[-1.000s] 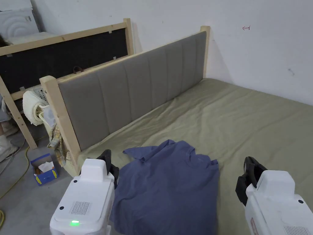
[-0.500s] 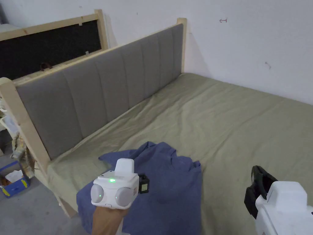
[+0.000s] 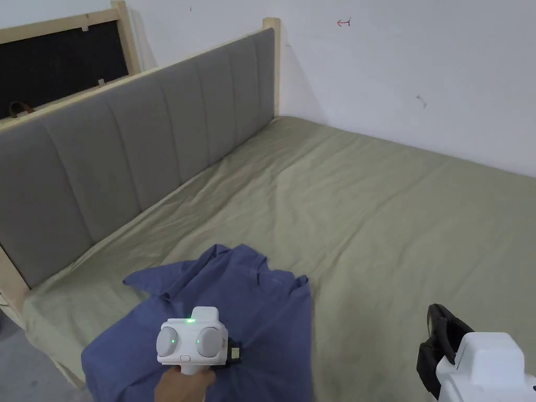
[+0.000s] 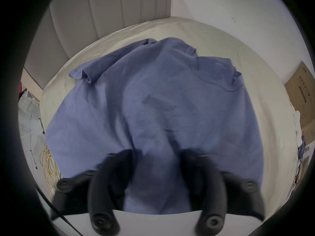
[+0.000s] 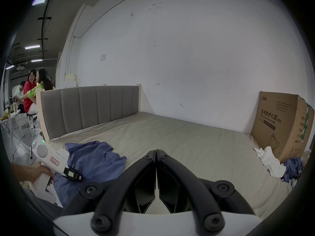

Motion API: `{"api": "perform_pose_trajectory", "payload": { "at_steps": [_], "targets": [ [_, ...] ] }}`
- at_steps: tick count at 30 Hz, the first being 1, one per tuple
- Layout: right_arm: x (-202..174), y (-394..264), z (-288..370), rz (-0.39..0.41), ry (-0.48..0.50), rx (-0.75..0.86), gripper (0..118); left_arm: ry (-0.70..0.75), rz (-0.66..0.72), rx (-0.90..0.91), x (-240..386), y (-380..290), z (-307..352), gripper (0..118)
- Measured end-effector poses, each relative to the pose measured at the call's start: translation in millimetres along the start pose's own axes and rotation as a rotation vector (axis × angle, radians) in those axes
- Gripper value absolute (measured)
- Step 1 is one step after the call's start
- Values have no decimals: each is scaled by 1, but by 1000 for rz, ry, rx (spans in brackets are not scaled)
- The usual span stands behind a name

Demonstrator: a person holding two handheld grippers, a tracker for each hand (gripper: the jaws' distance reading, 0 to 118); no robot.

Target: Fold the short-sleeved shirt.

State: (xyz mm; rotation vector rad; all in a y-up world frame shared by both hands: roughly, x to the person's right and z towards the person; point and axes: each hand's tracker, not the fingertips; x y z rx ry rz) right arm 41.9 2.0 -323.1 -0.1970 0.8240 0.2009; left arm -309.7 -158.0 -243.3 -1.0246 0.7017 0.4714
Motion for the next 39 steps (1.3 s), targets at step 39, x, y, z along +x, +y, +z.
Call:
{"api": "perform_pose_trajectory", "payload": {
  "at_steps": [39],
  "targets": [
    [174, 14, 198, -86, -393, 188, 0, -703, -564, 484, 300, 40, 318, 0]
  ]
}}
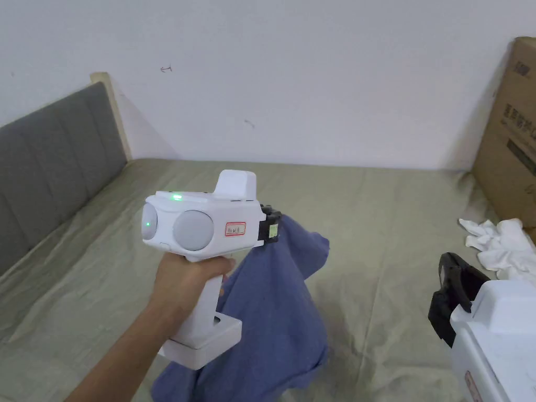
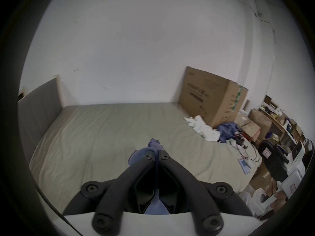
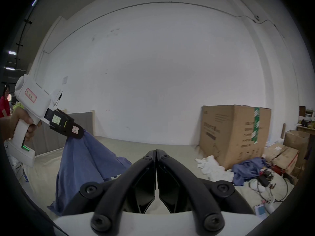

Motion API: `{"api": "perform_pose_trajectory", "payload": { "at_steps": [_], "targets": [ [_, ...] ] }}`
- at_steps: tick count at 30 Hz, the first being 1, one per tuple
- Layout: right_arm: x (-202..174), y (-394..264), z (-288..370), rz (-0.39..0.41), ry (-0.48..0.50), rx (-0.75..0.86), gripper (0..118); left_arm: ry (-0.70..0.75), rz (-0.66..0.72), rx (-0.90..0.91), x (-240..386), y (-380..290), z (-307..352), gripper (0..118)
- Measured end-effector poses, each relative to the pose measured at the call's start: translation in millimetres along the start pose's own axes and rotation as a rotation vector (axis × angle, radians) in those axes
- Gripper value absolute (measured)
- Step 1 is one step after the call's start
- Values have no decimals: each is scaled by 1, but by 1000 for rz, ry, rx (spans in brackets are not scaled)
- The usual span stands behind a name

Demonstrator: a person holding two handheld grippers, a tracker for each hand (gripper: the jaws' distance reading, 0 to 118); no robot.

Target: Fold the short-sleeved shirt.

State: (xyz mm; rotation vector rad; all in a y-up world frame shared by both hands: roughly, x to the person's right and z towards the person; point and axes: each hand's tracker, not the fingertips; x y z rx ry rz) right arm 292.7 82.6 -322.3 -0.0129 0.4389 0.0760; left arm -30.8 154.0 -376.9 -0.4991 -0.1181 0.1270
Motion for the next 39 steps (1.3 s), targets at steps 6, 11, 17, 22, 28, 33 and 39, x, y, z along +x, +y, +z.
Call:
{"api": "perform_pose_trajectory", "payload": {
  "at_steps": [6, 11, 17, 22, 28, 33, 39],
  "targets": [
    [34, 5, 19, -1, -100, 0, 0, -111, -100, -29, 61, 9, -40, 0],
    [49, 1, 24, -1, -137, -18, 0, -231, -110, -165, 90, -45, -89, 0],
    [52, -9, 25, -7, -144, -58, 0, -256, -127, -362, 107, -146, -145, 0],
    [48, -21, 21, -28, -138, -95, 0, -145, -117, -539, 104, -212, -192, 0],
    [37, -23, 18, -23, -125, -113, 0, -85, -70, -500, 104, -224, -192, 18],
    [37, -15, 17, -27, -127, -94, 0, -62, -9, -345, 98, -184, -148, 116],
    [59, -7, 13, -45, -138, -59, 0, -12, 74, -18, 70, -121, -65, 118]
  ]
}}
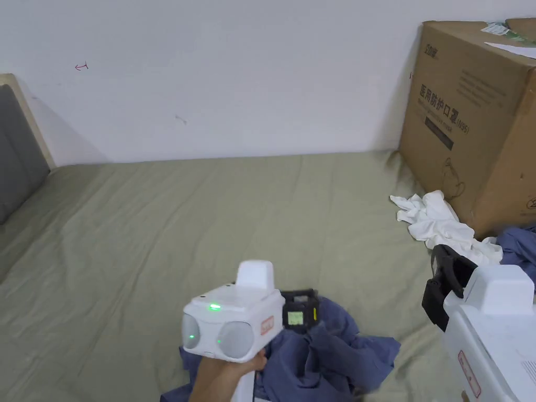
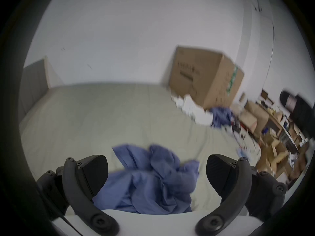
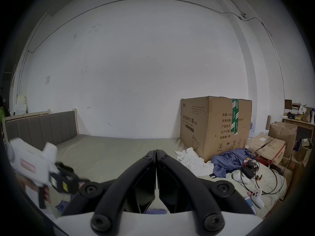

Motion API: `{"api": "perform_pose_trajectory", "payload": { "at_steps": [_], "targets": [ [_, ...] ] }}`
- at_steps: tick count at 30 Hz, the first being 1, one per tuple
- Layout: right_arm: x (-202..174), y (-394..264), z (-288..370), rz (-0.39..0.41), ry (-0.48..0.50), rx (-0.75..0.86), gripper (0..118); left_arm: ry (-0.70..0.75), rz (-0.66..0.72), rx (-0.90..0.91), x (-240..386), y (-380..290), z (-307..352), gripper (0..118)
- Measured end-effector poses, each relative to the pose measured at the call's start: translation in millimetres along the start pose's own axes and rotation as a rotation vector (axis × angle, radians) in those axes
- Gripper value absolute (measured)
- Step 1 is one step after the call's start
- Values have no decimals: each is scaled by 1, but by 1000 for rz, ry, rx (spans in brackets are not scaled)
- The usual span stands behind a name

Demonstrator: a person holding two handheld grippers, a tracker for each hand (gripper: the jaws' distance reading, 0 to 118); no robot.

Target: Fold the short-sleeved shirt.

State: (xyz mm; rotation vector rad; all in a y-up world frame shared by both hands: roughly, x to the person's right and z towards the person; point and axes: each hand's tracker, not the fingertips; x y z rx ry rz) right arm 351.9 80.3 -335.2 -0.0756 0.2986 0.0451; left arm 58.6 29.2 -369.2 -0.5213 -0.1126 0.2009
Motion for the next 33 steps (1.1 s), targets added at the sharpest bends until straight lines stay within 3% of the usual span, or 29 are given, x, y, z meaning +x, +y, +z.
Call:
{"api": "perform_pose_trajectory", "payload": {
  "at_steps": [7, 12, 14, 15, 19, 20, 27, 33],
  "targets": [
    [-10, 12, 3, 2, 4, 40, 0, 219, -56, 354, -33, 33, 77, 117],
    [-11, 14, 1, 1, 7, 55, 0, 360, -135, 508, -53, 24, 102, 113],
    [-25, 21, 9, 1, 7, 57, 0, 380, -155, 542, -59, 19, 108, 96],
    [-26, 21, 9, 0, 11, 57, 0, 384, -160, 543, -61, 16, 109, 81],
    [-30, 21, 9, 3, 20, 56, 0, 438, -146, 553, -70, 10, 109, 6],
    [-31, 21, 10, 4, 23, 55, 0, 444, -142, 557, -72, 9, 109, 0],
    [-33, 21, 11, 8, 35, 52, 0, 421, -100, 506, -80, 8, 109, 0],
    [-40, 16, 10, 4, 40, 41, 0, 379, -24, 212, -99, -8, 85, 0]
  ]
}}
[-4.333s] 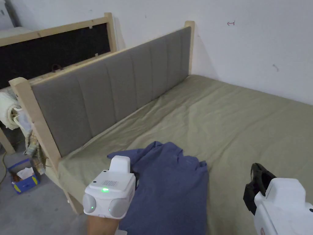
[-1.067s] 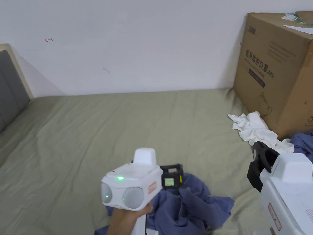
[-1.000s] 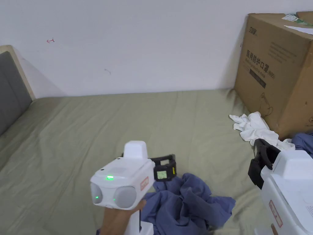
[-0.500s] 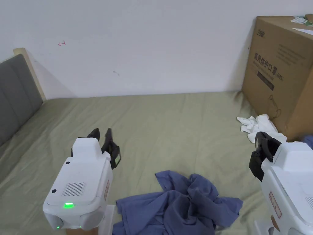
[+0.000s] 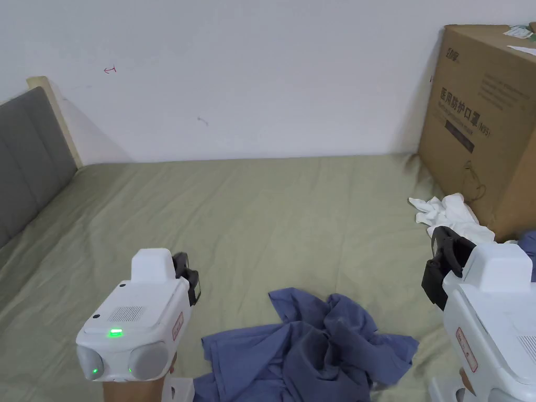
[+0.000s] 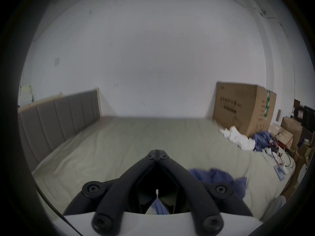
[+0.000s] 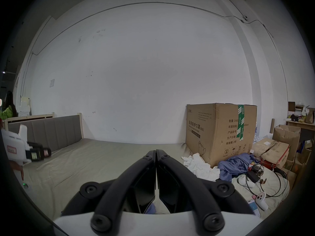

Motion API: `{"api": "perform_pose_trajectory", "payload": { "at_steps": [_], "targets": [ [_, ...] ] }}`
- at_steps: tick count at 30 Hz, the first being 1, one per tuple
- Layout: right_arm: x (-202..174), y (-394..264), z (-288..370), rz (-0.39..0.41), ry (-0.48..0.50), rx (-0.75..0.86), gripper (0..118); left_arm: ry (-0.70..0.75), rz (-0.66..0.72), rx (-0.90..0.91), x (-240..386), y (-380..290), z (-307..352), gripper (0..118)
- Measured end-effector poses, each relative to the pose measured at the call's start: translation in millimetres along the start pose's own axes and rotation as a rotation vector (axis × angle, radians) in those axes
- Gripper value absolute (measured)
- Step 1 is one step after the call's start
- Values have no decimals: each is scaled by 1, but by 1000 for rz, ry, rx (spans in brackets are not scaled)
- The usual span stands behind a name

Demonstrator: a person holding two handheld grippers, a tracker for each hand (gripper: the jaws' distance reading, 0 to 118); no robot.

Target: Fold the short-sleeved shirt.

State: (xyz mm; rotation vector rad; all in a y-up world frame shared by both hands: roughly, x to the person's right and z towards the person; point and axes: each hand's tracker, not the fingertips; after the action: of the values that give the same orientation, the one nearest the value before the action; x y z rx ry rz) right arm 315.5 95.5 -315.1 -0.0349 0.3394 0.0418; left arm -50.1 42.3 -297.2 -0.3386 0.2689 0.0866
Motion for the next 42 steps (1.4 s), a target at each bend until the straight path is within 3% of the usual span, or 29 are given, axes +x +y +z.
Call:
{"api": "perform_pose_trajectory", "payload": {
  "at_steps": [8, 15, 16, 17, 19, 20, 23, 26, 30, 32, 33, 37, 41, 42],
  "targets": [
    [-3, -14, -6, -1, 10, -34, 0, -24, 77, -413, -5, -76, -29, 0],
    [-10, -22, -9, 9, 17, -68, 0, 7, 152, -588, -25, -147, -50, 4],
    [-11, -23, -10, 11, 18, -73, 0, 17, 176, -609, -29, -152, -51, 18],
    [-11, -25, -10, 12, 20, -79, 0, 24, 203, -626, -32, -157, -53, 42],
    [-12, -28, -12, 16, 22, -91, 0, 61, 211, -689, -35, -165, -60, 104],
    [-11, -30, -13, 17, 22, -97, 0, 72, 206, -680, -36, -167, -62, 112],
    [-12, -34, -14, 19, 21, -109, 0, 87, 161, -666, -33, -172, -70, 102],
    [-10, -39, -18, 20, 21, -126, 0, 107, 85, -714, -25, -180, -83, 58],
    [-8, -44, -22, 17, 19, -149, 0, 119, 26, -745, -11, -183, -85, 40],
    [-1, -50, -27, 15, 18, -161, 0, 89, 40, -751, -9, -180, -85, 8],
    [2, -53, -30, 14, 15, -169, 0, 71, 49, -750, -8, -179, -85, 3],
    [18, -69, -52, -33, -5, -279, 0, 29, 69, -725, -10, -168, -78, 1],
    [41, -107, -100, -92, -25, -504, 1, -35, 135, -631, -15, -140, -58, 1],
    [46, -118, -113, -110, -18, -571, 6, -59, 140, -612, -20, -134, -56, 1]
  ]
}}
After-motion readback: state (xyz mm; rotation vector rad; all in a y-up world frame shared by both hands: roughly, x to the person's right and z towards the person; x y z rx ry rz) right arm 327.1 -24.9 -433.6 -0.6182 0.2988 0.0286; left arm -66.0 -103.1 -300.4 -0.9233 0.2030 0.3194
